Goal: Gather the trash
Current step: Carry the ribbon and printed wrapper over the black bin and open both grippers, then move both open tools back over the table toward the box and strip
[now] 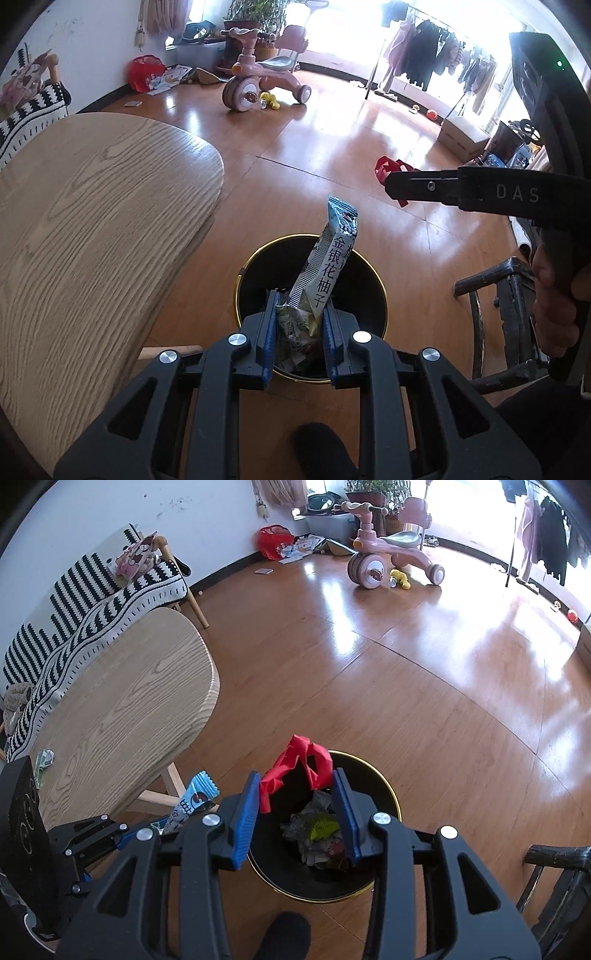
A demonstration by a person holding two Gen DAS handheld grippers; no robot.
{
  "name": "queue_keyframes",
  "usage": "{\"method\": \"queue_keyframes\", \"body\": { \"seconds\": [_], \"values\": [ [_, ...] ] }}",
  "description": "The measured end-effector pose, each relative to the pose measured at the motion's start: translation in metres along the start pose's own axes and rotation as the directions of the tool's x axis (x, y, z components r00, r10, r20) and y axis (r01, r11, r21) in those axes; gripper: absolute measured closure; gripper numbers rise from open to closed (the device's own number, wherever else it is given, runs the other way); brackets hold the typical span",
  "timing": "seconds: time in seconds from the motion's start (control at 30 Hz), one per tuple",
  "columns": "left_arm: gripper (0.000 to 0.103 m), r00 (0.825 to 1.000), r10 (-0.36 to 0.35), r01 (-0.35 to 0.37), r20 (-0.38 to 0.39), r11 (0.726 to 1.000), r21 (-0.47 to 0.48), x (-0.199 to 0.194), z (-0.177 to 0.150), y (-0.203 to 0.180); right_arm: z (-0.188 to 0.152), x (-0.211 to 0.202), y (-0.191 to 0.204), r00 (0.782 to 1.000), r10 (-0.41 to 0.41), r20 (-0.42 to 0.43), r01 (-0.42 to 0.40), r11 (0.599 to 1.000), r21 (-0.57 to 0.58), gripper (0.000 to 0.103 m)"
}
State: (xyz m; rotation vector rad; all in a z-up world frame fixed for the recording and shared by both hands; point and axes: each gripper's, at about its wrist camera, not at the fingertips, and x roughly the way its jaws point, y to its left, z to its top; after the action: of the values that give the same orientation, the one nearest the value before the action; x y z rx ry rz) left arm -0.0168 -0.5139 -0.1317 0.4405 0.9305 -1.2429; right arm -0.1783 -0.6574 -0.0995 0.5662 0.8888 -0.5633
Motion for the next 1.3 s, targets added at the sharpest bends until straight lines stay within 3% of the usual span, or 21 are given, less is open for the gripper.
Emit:
{"method": "queue_keyframes", "body": {
  "seconds": [0.07, 0.1, 0.17, 0.33, 0.6, 0.8, 0.9, 1.03, 1.13, 1.3],
  "values": [
    [0.082, 1.000, -0.004, 0.004, 0.000, 1.000, 0.000, 0.001, -0.002, -0.001, 0.000, 0.001, -0.001, 1.000, -0.004, 0.000, 0.004, 1.000, 0.004, 0.058],
    [0.082, 1.000, -0.010, 0.010, 0.002, 1.000, -0.001, 0.002, -0.002, -0.002, 0.001, 0.001, -0.001, 1.000, -0.009, 0.002, 0.009, 1.000, 0.009, 0.049],
    [0.073, 1.000, -0.016, 0.016, 0.004, 1.000, -0.009, 0.004, -0.001, -0.003, 0.002, 0.000, -0.003, 1.000, -0.016, 0.008, 0.016, 1.000, 0.023, 0.040],
    [0.042, 1.000, -0.028, 0.028, 0.011, 0.999, -0.019, 0.012, -0.001, -0.007, 0.001, -0.001, -0.005, 1.000, -0.006, 0.016, 0.006, 1.000, 0.027, 0.040],
    [0.035, 1.000, -0.006, 0.006, 0.027, 1.000, -0.010, 0.003, 0.000, -0.006, 0.005, 0.000, 0.000, 1.000, 0.002, 0.021, -0.002, 1.000, 0.019, 0.040],
    [0.025, 0.996, 0.048, -0.044, 0.078, 0.998, -0.049, -0.041, -0.007, 0.023, 0.015, -0.002, 0.040, 0.998, 0.046, 0.034, -0.045, 0.998, -0.037, 0.036],
    [0.016, 0.987, 0.116, -0.106, 0.111, 0.990, -0.097, -0.075, -0.017, 0.051, 0.018, -0.004, 0.075, 0.996, 0.080, 0.049, -0.076, 0.994, -0.083, 0.031],
    [0.011, 0.966, 0.220, -0.192, 0.136, 0.962, -0.193, -0.122, -0.036, 0.099, 0.021, -0.006, 0.128, 0.987, 0.146, 0.065, -0.135, 0.980, -0.149, 0.031],
    [0.010, 0.942, 0.309, -0.264, 0.135, 0.925, -0.273, -0.162, -0.059, 0.141, 0.020, -0.004, 0.179, 0.977, 0.206, 0.060, -0.190, 0.960, -0.203, 0.031],
    [0.010, 0.883, 0.460, -0.386, 0.094, 0.825, -0.412, -0.228, -0.116, 0.214, 0.006, 0.001, 0.279, 0.949, 0.316, 0.021, -0.292, 0.900, -0.324, 0.029]
  ]
}}
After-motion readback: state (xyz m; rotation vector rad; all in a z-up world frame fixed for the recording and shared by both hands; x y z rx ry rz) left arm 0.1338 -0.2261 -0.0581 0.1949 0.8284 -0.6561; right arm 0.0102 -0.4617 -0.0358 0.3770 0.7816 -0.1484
